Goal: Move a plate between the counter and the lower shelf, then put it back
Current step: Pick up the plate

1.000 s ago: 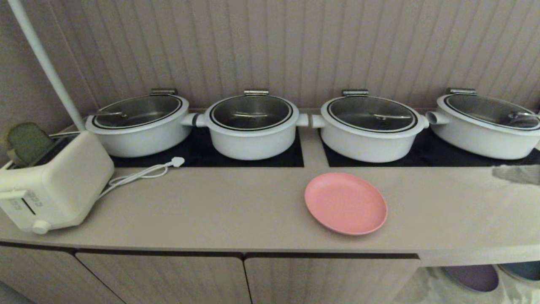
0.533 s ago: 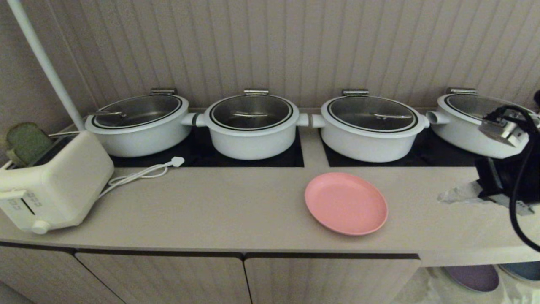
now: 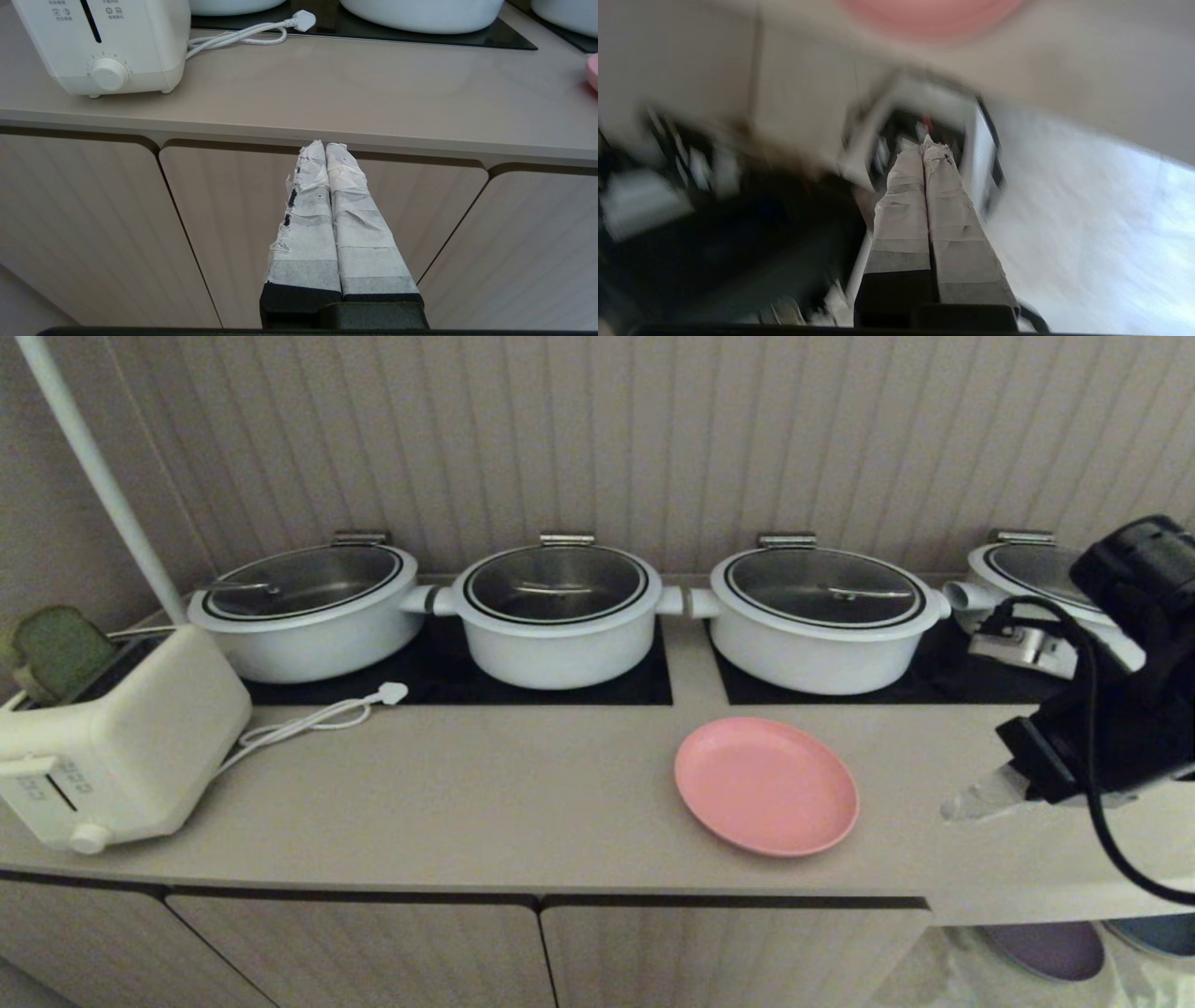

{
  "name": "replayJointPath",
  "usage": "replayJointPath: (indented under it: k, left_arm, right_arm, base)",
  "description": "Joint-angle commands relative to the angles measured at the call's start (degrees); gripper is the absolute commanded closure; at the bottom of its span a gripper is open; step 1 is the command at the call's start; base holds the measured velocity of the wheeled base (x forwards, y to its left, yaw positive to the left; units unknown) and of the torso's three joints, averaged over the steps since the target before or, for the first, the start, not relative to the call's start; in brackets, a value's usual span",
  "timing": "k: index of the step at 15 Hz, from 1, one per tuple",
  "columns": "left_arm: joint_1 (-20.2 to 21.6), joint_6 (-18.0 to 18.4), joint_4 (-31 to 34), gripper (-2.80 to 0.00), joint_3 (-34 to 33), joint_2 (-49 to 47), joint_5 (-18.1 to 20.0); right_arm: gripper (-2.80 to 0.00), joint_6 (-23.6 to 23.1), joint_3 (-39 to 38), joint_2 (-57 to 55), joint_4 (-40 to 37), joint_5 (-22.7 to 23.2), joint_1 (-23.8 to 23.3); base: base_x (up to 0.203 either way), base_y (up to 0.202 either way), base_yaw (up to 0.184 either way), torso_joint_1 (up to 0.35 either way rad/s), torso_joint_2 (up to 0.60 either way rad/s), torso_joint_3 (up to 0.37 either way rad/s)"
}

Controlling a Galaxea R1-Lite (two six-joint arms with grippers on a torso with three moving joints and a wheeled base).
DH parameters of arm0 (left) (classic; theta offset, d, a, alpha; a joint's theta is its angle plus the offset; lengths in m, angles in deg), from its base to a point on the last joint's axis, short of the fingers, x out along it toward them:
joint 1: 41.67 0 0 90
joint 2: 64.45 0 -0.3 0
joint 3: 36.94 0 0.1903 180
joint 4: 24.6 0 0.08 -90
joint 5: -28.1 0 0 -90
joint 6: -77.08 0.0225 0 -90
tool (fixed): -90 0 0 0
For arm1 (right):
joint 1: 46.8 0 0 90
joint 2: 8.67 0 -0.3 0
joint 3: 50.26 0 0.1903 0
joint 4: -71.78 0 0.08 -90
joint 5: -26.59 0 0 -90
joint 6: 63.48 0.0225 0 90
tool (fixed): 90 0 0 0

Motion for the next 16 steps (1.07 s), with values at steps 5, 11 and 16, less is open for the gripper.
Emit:
replayJointPath:
  k: [5,11,16]
  left_arm:
    - [0.0,-0.1,0.0,0.0,0.0,-0.1,0.0]
    - [0.0,-0.1,0.0,0.0,0.0,-0.1,0.0]
    - [0.0,-0.1,0.0,0.0,0.0,-0.1,0.0]
  right_arm:
    - [0.0,-3.7,15.3,-10.8,-10.4,-6.3,-0.2]
    - [-2.8,-5.0,32.1,-23.8,-20.0,-13.2,1.4]
    - [-2.8,-5.1,32.2,-28.0,-17.5,-13.6,4.5]
  base:
    - [0.0,0.0,0.0,0.0,0.0,0.0]
    - [0.0,0.0,0.0,0.0,0.0,0.0]
    - [0.0,0.0,0.0,0.0,0.0,0.0]
